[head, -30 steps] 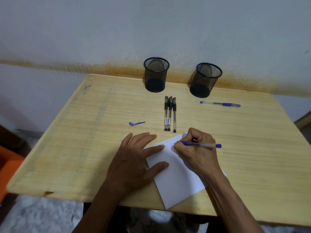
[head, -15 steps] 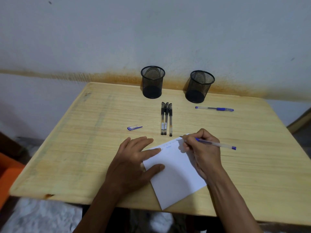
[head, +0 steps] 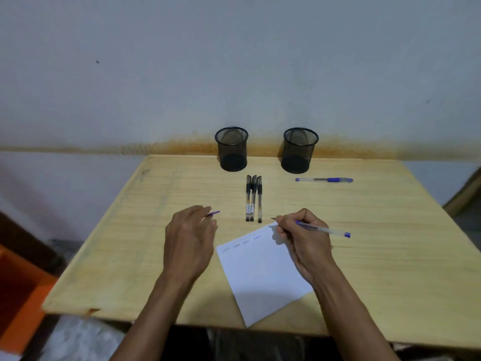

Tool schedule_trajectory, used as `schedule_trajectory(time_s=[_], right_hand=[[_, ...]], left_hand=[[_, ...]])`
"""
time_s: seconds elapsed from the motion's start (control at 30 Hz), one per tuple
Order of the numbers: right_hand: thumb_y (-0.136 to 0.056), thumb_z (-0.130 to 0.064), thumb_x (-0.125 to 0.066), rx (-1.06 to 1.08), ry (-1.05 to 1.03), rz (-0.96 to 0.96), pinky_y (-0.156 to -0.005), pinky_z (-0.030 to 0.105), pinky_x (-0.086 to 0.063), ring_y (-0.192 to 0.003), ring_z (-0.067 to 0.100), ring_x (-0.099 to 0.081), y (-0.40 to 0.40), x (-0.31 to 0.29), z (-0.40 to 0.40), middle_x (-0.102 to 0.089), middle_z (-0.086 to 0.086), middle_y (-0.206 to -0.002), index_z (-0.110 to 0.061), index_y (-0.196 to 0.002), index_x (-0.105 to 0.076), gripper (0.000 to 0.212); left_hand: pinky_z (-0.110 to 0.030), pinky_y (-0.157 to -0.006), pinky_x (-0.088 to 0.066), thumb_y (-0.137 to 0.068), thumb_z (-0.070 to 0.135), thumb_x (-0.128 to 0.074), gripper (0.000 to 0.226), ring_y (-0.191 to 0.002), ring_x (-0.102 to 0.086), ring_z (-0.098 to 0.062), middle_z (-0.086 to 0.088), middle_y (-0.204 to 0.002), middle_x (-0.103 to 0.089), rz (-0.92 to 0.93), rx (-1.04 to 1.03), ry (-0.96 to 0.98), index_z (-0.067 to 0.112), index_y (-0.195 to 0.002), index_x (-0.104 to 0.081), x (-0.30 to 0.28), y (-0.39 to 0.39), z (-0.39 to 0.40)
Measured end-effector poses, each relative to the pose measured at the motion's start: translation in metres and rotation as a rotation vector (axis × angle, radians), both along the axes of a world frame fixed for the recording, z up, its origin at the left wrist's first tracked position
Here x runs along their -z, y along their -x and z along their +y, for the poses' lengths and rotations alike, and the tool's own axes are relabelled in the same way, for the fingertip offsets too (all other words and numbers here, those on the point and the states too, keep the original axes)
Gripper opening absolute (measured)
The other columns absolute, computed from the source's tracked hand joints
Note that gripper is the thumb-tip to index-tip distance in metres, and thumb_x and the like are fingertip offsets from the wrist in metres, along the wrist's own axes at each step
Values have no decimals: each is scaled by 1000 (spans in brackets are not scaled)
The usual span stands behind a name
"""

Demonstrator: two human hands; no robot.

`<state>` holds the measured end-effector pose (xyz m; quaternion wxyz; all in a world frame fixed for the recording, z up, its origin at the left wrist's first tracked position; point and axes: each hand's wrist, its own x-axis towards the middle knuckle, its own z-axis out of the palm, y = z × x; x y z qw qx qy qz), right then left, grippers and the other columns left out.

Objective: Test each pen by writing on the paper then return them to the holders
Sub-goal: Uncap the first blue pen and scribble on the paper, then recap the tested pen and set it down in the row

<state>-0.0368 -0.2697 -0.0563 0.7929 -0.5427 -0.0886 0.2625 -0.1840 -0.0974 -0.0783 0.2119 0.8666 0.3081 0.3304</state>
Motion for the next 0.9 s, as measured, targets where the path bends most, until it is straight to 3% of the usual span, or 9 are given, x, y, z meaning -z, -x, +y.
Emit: schedule_trajectory(time_s=[0.07, 0.27, 0.33, 0.43, 0.53, 0.63, 0.77, 0.9], right_hand=[[-88, 12, -66, -6, 10, -3, -53, 23, -52, -55, 15, -59, 0, 0, 0, -65, 13, -67, -2, -67, -59, 26], [-87, 7, -71, -26, 86, -81, -63, 33, -54, -68, 22, -65, 2, 1, -2, -68, 15, -70, 10, -81, -61, 12], [-85, 3, -75, -30, 115, -113, -66, 36, -56, -71, 24, -67, 2, 1, -2, -70, 18, -74, 9, -83, -65, 11], [-81, 5, -78, -53, 122, -106, -68, 30, -59, -75, 19, -70, 5, 0, -4, -76, 7, -76, 1, -86, -73, 8], [-82, 5, -76, -62, 116, -121, -76, 34, -59, -82, 22, -72, 9, -10, -7, -79, 8, -84, -10, -88, -79, 16], [-81, 3, -78, -18, 78, -194, -68, 26, -60, -80, 19, -74, 18, -28, -11, -79, 8, -85, -10, -91, -76, 16], [-77, 3, -82, -32, 41, -262, -76, 32, -62, -89, 19, -77, 31, -44, -17, -81, 4, -91, -13, -86, -76, 19], [-86, -16, -75, -81, 105, -376, -77, 26, -62, -91, 10, -76, 42, -53, -26, -80, -6, -93, -22, -96, -76, 12]], left_hand=[[-44, -96, -47, -89, 18, -68, 28, -112, -58, -31, -5, -120, -67, 94, -65, -27, 15, -116, -70, -2, -8, 11], [-43, -85, -39, -94, 19, -59, 13, -97, -60, -32, -2, -97, -64, 299, -107, -133, 17, -89, -71, -2, -19, 23], [-43, -84, -41, -91, 17, -66, 9, -95, -61, -31, -2, -99, -66, 259, -105, -138, 17, -89, -75, -2, -18, 22], [-39, -81, -47, -90, 21, -69, 10, -96, -61, -26, 1, -102, -64, 156, -52, -57, 18, -97, -76, -8, -15, 13], [-24, -76, -44, -91, 19, -68, 12, -88, -61, -10, 10, -94, -64, 13, 63, 57, 19, -101, -74, -21, -9, -8], [-6, -73, -40, -88, 11, -71, 18, -86, -61, 3, 13, -88, -69, -127, 100, 180, 18, -105, -74, -33, -3, -28], [-22, -77, -52, -87, 12, -73, 13, -88, -67, -3, 14, -89, -72, -239, 149, 285, 20, -96, -77, -41, 3, -44], [-25, -77, -53, -86, 10, -74, 14, -89, -68, -7, 15, -92, -72, -272, 184, 274, 22, -93, -77, -47, 9, -54]])
